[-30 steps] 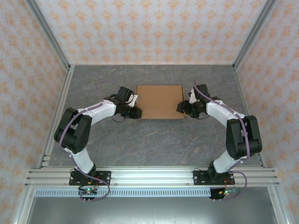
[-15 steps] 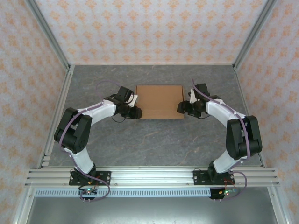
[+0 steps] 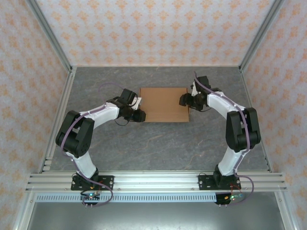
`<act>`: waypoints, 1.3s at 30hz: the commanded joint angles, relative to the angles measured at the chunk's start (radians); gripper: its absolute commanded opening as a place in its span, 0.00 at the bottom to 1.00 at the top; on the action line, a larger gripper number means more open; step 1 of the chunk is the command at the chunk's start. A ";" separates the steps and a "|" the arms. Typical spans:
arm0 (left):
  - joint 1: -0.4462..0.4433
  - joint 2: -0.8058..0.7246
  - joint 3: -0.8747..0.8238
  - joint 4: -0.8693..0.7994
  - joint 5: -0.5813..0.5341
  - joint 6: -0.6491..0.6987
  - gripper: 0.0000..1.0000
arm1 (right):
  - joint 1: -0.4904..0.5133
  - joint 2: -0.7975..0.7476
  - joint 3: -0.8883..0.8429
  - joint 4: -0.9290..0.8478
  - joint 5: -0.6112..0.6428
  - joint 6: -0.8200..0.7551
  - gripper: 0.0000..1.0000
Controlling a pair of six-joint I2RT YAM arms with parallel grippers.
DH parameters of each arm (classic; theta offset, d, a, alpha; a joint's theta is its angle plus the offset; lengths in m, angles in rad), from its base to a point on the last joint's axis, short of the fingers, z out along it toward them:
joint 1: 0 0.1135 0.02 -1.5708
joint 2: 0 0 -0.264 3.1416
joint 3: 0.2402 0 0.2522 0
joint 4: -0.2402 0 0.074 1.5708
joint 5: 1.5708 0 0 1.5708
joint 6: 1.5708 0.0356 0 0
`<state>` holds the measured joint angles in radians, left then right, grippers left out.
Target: Fold the paper box
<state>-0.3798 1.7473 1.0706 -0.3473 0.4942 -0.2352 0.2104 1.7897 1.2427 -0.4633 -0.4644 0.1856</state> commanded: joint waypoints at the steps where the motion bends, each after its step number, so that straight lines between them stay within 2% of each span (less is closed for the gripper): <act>1: -0.011 -0.023 0.007 -0.029 0.011 0.011 0.36 | -0.008 0.029 0.044 -0.016 0.003 0.019 0.65; 13: -0.010 -0.033 0.006 -0.026 0.013 0.007 0.36 | -0.010 0.122 0.052 -0.019 0.020 0.014 0.54; 23: -0.010 -0.033 -0.009 -0.010 0.030 -0.009 0.36 | -0.009 0.114 0.004 0.005 0.024 0.024 0.53; 29: -0.010 -0.055 -0.008 -0.031 -0.065 -0.005 0.42 | -0.009 0.114 -0.009 0.011 0.027 0.023 0.52; 35: -0.009 -0.025 -0.003 -0.003 -0.012 -0.019 0.42 | -0.010 0.117 -0.010 0.002 0.041 0.014 0.52; 39: -0.010 -0.038 -0.008 -0.013 -0.057 -0.007 0.51 | -0.009 0.118 -0.011 -0.001 0.042 0.009 0.51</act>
<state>-0.3798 1.7245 1.0706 -0.3508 0.4694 -0.2432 0.2020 1.8786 1.2751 -0.4137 -0.4747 0.2016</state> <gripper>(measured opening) 0.499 0.516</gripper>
